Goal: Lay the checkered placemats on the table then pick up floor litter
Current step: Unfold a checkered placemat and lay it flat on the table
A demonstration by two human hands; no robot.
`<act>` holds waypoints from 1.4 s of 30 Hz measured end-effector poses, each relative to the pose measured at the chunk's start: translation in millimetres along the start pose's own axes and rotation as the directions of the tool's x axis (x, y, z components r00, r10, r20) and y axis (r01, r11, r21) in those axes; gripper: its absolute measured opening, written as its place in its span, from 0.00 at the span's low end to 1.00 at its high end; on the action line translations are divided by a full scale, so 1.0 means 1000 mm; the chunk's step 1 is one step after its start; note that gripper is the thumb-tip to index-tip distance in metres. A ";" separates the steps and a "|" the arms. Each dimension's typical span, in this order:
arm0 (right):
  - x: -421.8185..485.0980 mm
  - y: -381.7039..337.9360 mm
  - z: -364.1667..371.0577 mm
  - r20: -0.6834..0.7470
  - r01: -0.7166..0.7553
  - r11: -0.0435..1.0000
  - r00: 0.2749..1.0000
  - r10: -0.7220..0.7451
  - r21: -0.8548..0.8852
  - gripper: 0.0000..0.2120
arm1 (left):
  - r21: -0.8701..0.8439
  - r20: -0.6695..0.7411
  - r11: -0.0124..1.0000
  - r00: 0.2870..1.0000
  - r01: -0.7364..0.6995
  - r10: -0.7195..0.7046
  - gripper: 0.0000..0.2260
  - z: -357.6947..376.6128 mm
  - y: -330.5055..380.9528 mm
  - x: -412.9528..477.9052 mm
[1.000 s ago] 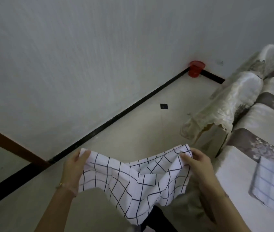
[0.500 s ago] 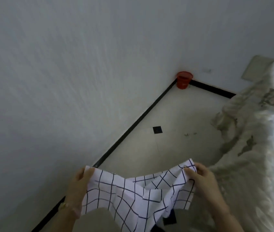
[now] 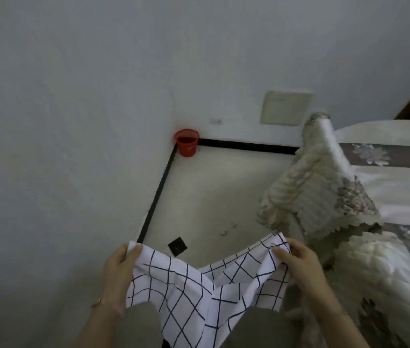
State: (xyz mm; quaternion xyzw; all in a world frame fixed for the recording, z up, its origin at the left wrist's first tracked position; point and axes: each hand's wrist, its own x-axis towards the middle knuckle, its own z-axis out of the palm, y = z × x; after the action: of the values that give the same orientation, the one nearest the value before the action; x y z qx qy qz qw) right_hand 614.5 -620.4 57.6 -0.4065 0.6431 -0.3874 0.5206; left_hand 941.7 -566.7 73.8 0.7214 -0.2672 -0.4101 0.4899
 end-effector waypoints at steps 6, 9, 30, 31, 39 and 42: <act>0.076 -0.100 -0.009 -0.235 0.076 0.997 0.969 -0.071 0.013 0.08 | 0.031 0.282 0.981 0.943 -0.193 0.177 0.09 0.104 0.130 0.137; 0.095 -0.152 -0.042 -0.413 0.216 0.976 0.890 -0.195 0.004 0.07 | -0.056 0.420 0.946 0.852 -0.318 0.311 0.07 0.174 0.203 0.174; 0.214 -0.177 -0.299 -0.951 0.286 0.956 0.308 -0.027 0.066 0.09 | -0.291 0.827 0.873 0.356 -0.391 0.435 0.07 0.647 0.392 0.237; 0.212 -0.168 -0.302 -0.962 0.251 0.967 0.272 -0.021 0.050 0.08 | -0.260 0.850 0.883 0.340 -0.391 0.402 0.07 0.667 0.388 0.236; 0.190 -0.102 -0.313 -0.964 0.135 0.955 0.005 0.266 0.264 0.11 | -0.054 0.990 0.921 0.098 -0.386 0.100 0.04 0.802 0.328 0.205; 0.198 -0.080 -0.317 -0.932 0.104 0.934 -0.085 0.352 0.343 0.07 | 0.043 0.999 0.900 0.045 -0.434 -0.026 0.07 0.835 0.300 0.190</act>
State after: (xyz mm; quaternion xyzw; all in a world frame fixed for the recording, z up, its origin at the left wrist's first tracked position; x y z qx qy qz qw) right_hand 286.9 -809.3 111.3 0.1571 0.7814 -0.6033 -0.0273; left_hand 332.6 -1236.3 135.6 0.2746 -0.6931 -0.6589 0.1004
